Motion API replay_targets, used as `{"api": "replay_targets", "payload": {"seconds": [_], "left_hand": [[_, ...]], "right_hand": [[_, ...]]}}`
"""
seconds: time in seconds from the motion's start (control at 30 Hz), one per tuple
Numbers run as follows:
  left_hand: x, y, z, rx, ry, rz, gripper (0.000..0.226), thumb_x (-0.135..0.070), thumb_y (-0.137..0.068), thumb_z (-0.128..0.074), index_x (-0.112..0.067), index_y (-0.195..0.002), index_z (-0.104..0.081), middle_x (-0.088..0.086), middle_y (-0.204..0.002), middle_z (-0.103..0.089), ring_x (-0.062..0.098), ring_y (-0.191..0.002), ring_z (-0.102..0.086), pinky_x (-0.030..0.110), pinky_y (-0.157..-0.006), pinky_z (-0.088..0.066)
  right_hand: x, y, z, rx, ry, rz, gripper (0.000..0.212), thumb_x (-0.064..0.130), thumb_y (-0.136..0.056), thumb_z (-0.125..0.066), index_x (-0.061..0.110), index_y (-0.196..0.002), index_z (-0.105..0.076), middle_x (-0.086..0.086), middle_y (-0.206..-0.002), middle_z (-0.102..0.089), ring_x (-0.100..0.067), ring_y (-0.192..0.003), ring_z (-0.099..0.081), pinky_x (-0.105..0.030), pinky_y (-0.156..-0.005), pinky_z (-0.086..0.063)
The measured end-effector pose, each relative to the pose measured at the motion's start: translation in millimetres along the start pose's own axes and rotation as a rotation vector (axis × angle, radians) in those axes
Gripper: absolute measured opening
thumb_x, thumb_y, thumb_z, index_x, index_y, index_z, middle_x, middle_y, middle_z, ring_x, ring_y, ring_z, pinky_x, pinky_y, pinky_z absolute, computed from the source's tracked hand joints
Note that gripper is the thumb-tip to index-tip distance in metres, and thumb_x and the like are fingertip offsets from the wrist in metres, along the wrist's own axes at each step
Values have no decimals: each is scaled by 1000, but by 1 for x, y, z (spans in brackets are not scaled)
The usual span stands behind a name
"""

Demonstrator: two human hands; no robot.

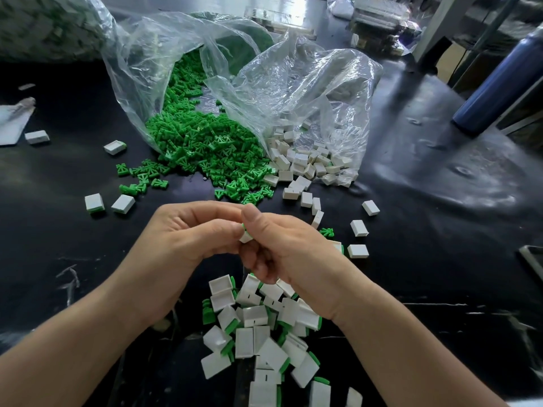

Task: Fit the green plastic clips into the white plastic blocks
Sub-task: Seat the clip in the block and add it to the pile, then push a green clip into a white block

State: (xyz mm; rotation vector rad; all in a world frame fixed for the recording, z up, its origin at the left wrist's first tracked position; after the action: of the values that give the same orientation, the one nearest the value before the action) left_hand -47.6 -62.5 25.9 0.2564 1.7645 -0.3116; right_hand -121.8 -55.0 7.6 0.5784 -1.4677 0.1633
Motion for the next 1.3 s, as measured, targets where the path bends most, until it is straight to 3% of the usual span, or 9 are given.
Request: {"api": "replay_targets", "payload": {"seconds": [0.13, 0.27, 0.43, 0.57, 0.67, 0.77, 0.87, 1.0, 1.3], "left_hand": [[0, 1, 0, -2, 1, 4, 24, -10, -62, -68, -2, -84, -73, 22, -63, -63, 28, -55, -62, 28, -56, -54], [1, 3, 5, -49, -48, 20, 31, -27, -64, -65, -9, -86, -75, 40, -73, -56, 43, -55, -55, 33, -54, -52], [-1, 3, -4, 16, 21, 24, 20, -8, -65, -66, -5, -83, -75, 23, -61, -63, 26, -50, -62, 26, -53, -53], [-1, 3, -1, -21, 35, 28, 22, -10, -70, -59, -10, -82, -77, 35, -68, -57, 26, -52, -62, 27, -53, -54], [-1, 3, -2, -9, 49, 28, 22, -13, -68, -62, -10, -83, -77, 36, -78, -62, 30, -61, -66, 28, -57, -55], [2, 3, 0, -36, 66, 25, 22, -8, -69, -59, -11, -81, -77, 32, -84, -65, 31, -68, -69, 26, -60, -56], [6, 3, 4, -71, 87, 41, 22, -7, -68, -58, -10, -79, -77, 25, -85, -70, 29, -70, -70, 25, -60, -56], [10, 4, 6, -106, 104, 61, 22, -6, -67, -58, -10, -77, -77, 17, -87, -73, 27, -71, -70, 24, -61, -56], [12, 4, 7, -136, 130, 73, 22, -6, -66, -56, -9, -74, -76, 9, -96, -73, 20, -84, -71, 21, -66, -54]], "right_hand": [[-3, -1, -1, 37, -14, -2, 58, 44, -91, -37, -9, -107, -56, 3, -59, -48, -6, -49, -40, -15, -46, -32], [-3, 2, -12, 126, -25, -35, 56, 58, -73, -31, 9, -81, -57, 5, -56, -54, -7, -47, -44, -17, -45, -33], [-1, 1, -6, 47, -4, 6, 43, 52, -83, -32, 15, -70, -51, 5, -59, -51, -6, -48, -41, -17, -46, -32], [-1, 1, -3, -14, 90, 41, 51, 57, -80, -30, 12, -75, -54, 7, -62, -50, -4, -51, -42, -15, -50, -35], [-3, -1, 4, -81, 221, 67, 73, 64, -73, -27, 4, -96, -60, 10, -63, -47, -5, -56, -42, -22, -57, -36], [0, -1, 8, -160, 323, 98, 60, 60, -86, -28, 10, -92, -61, 14, -60, -45, -4, -58, -42, -29, -61, -34], [1, 0, 7, -186, 359, 102, 43, 55, -90, -28, 25, -80, -57, 16, -61, -44, 1, -58, -42, -24, -62, -31], [2, 0, 6, -188, 374, 111, 35, 51, -92, -28, 34, -68, -46, 16, -63, -41, 2, -60, -38, -24, -61, -30], [3, -3, 5, -182, 447, 145, 51, 53, -92, -25, 19, -106, -60, 17, -68, -40, 2, -64, -37, -22, -61, -29]]}}
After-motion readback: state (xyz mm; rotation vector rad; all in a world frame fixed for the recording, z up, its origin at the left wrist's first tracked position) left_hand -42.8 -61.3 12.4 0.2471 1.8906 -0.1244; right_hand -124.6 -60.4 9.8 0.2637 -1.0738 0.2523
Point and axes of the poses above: each hand's wrist, its own y-axis away from the middle knuckle, its own z-axis out of the back of the hand, x = y × z, the point moved 9 cm from there along -y, towards the middle knuckle
